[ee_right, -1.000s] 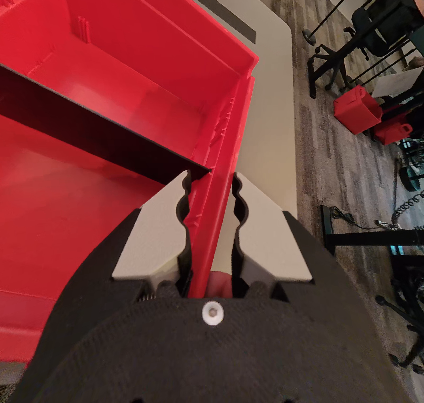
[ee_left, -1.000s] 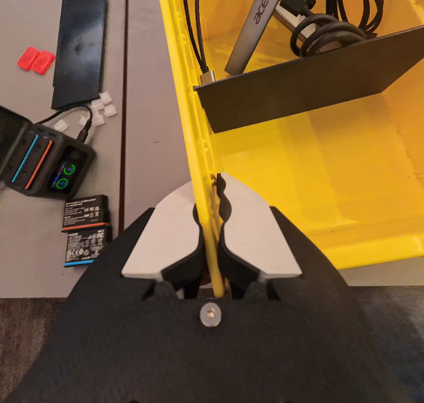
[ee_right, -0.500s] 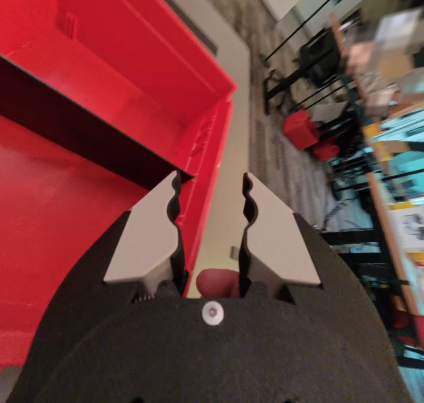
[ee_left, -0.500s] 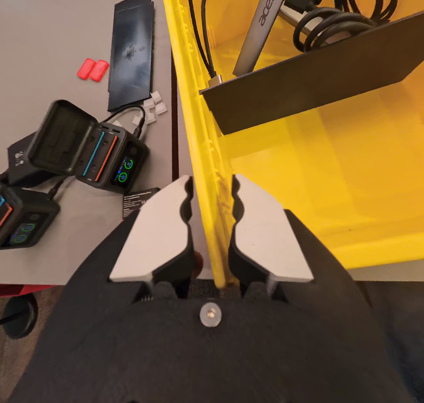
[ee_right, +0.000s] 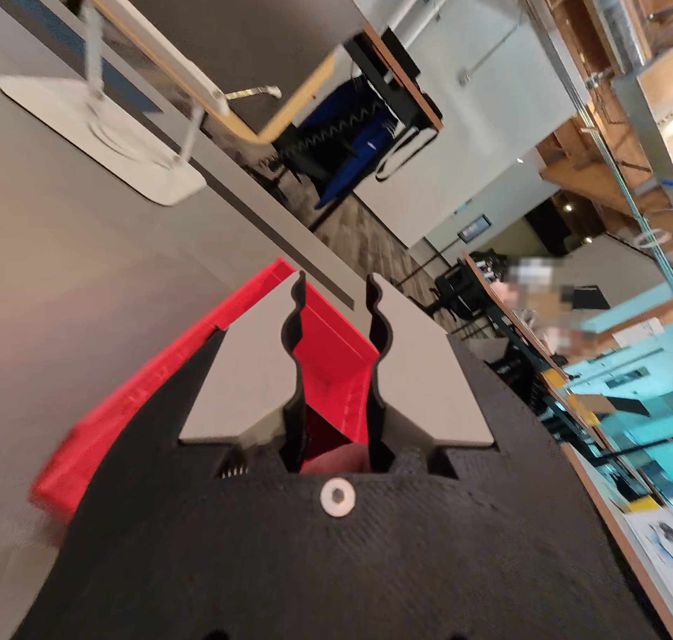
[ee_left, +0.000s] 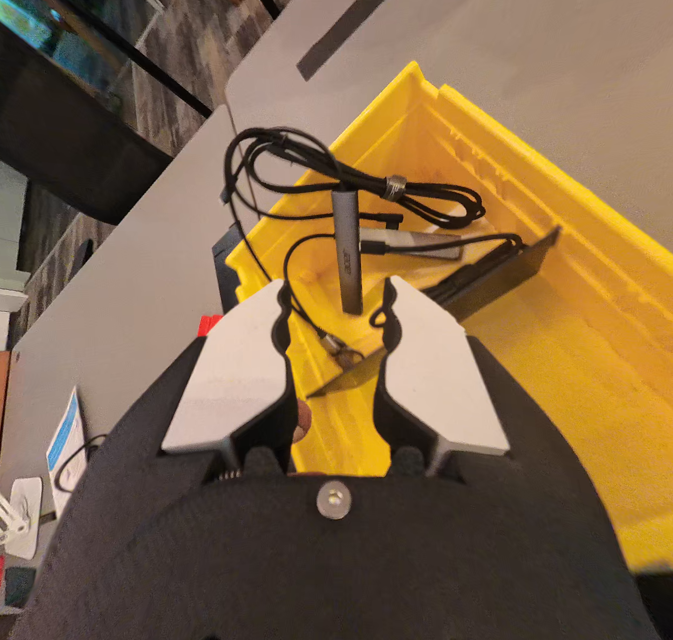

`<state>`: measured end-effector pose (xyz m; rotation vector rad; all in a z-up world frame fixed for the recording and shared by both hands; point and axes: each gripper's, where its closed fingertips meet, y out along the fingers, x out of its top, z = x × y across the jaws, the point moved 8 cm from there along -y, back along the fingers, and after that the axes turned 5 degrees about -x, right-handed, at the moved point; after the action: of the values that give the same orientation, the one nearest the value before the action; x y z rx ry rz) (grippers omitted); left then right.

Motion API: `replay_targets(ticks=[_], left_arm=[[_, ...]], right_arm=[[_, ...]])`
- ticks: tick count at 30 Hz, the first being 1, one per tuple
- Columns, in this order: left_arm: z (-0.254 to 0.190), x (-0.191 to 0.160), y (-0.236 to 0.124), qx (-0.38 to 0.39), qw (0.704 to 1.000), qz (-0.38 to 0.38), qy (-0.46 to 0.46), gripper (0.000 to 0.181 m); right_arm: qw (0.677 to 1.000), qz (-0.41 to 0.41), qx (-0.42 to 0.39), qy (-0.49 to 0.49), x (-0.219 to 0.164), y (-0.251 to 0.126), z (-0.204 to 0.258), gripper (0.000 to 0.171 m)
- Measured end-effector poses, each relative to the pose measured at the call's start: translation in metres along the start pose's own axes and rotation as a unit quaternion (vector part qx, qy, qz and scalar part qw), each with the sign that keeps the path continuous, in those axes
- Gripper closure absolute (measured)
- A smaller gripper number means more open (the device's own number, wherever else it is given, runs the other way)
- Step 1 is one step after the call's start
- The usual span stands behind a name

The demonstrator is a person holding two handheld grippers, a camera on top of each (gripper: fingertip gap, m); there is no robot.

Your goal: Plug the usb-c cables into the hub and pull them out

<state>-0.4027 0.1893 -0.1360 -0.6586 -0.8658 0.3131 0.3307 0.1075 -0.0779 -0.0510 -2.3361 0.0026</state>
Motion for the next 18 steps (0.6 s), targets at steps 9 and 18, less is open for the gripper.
replay_targets(ticks=[9,18], left_arm=[[0.016,0.013,0.094,-0.058,0.989,0.129,0.045,0.140],[0.013,0.013,0.127,-0.088,0.984,0.141,0.056,0.155]], right_arm=[[0.996,-0.049,0.076,0.013,0.031,-0.008,0.047,0.143],[0.992,-0.050,0.116,0.029,0.030,-0.004,0.071,0.147]])
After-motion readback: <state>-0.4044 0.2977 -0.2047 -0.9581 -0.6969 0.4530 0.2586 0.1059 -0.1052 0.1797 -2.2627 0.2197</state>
